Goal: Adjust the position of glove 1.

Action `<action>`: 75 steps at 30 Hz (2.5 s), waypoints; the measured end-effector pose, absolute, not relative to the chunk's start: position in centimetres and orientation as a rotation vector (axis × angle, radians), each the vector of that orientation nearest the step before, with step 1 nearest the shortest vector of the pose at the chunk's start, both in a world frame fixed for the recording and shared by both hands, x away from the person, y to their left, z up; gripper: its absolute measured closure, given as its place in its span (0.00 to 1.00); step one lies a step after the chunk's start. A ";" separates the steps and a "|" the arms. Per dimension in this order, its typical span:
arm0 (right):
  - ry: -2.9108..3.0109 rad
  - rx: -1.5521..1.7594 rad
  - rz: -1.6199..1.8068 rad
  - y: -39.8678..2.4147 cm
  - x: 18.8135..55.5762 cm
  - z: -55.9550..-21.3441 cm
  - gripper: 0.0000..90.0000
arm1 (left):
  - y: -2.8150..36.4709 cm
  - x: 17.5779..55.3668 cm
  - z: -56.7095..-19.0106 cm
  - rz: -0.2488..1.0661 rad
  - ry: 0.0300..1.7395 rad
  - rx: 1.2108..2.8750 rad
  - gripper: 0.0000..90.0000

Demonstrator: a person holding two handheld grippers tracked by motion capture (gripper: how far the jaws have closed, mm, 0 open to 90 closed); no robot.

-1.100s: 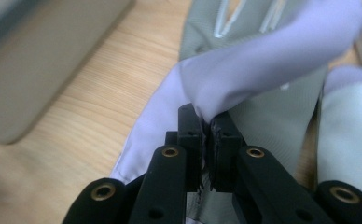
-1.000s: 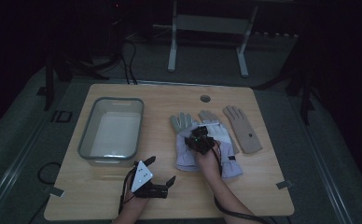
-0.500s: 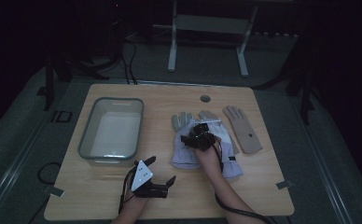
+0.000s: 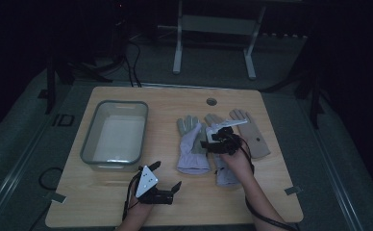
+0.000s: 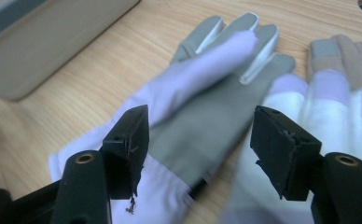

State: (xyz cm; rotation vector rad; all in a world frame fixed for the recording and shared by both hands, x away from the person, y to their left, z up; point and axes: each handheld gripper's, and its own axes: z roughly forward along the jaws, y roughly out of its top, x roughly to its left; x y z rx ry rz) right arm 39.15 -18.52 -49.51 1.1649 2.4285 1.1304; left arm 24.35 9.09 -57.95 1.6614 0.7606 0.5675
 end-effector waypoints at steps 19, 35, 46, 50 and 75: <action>2.618 0.799 0.949 -25.4 37.8 -48.2 0.48 | 9.1 24.4 -57.9 0.563 0.769 1.658 0.00; 2.729 0.692 0.761 -25.4 39.5 -50.6 0.50 | 9.0 24.4 -57.9 0.567 0.771 1.663 0.00; 2.739 0.701 0.821 -25.2 40.2 -52.8 0.69 | 9.1 24.4 -57.9 0.564 0.776 1.662 0.00; 2.694 0.759 0.833 -25.2 39.6 -52.8 0.72 | 9.0 24.4 -57.9 0.567 0.775 1.661 0.00; 2.473 0.929 1.011 -26.3 36.4 -44.5 0.84 | 9.1 24.4 -57.9 0.569 0.779 1.660 0.00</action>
